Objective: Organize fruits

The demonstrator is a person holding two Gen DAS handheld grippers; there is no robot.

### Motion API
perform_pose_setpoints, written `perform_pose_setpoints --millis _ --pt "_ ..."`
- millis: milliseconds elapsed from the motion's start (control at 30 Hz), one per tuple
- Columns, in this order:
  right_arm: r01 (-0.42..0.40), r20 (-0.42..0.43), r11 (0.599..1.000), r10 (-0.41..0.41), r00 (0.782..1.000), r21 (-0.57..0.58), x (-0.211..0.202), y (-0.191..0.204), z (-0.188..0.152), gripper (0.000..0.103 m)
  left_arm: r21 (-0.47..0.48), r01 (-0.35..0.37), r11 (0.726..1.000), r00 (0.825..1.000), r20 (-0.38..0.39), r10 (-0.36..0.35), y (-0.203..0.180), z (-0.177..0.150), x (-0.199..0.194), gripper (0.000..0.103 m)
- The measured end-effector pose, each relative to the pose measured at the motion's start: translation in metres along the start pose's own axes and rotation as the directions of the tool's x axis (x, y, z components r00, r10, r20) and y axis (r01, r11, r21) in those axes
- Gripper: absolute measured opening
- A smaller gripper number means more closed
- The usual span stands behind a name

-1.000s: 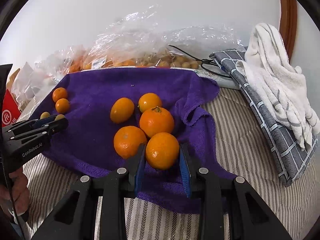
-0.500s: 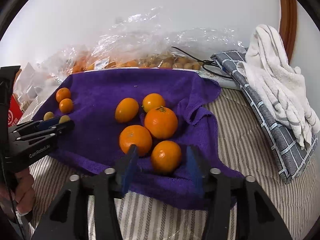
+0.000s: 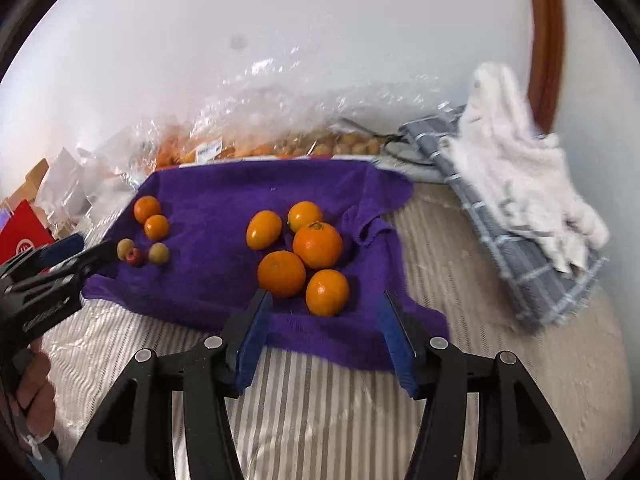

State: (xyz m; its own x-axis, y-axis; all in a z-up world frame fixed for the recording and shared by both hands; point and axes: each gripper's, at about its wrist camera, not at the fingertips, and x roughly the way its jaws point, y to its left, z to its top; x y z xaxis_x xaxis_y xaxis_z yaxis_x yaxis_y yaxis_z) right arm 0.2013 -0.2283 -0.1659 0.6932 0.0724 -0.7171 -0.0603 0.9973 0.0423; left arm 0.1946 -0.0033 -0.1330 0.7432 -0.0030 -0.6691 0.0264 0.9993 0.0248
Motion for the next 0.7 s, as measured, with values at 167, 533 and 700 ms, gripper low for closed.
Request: perform_pose_setpoints --millis 167,533,700 --pt "0.021 0.002 0.998 -0.021 1.0 0.053 -0.055 0.002 -0.002 0.057 0.001 0.013 1.0 0.999 0.036 -0.013 0.005 -0.012 -0.058 0.075" --pt "0.104 0.156 0.995 -0.103 0.982 0.003 -0.18 0.026 -0.03 0.096 -0.012 0.015 1.0 0.993 0.121 -0.013 0.01 -0.029 -0.165 0.092" --pt "0.138 0.154 0.99 -0.136 0.979 0.003 -0.206 0.032 -0.042 0.098 0.014 0.0 1.0 0.989 0.151 -0.002 0.003 -0.036 -0.191 0.092"
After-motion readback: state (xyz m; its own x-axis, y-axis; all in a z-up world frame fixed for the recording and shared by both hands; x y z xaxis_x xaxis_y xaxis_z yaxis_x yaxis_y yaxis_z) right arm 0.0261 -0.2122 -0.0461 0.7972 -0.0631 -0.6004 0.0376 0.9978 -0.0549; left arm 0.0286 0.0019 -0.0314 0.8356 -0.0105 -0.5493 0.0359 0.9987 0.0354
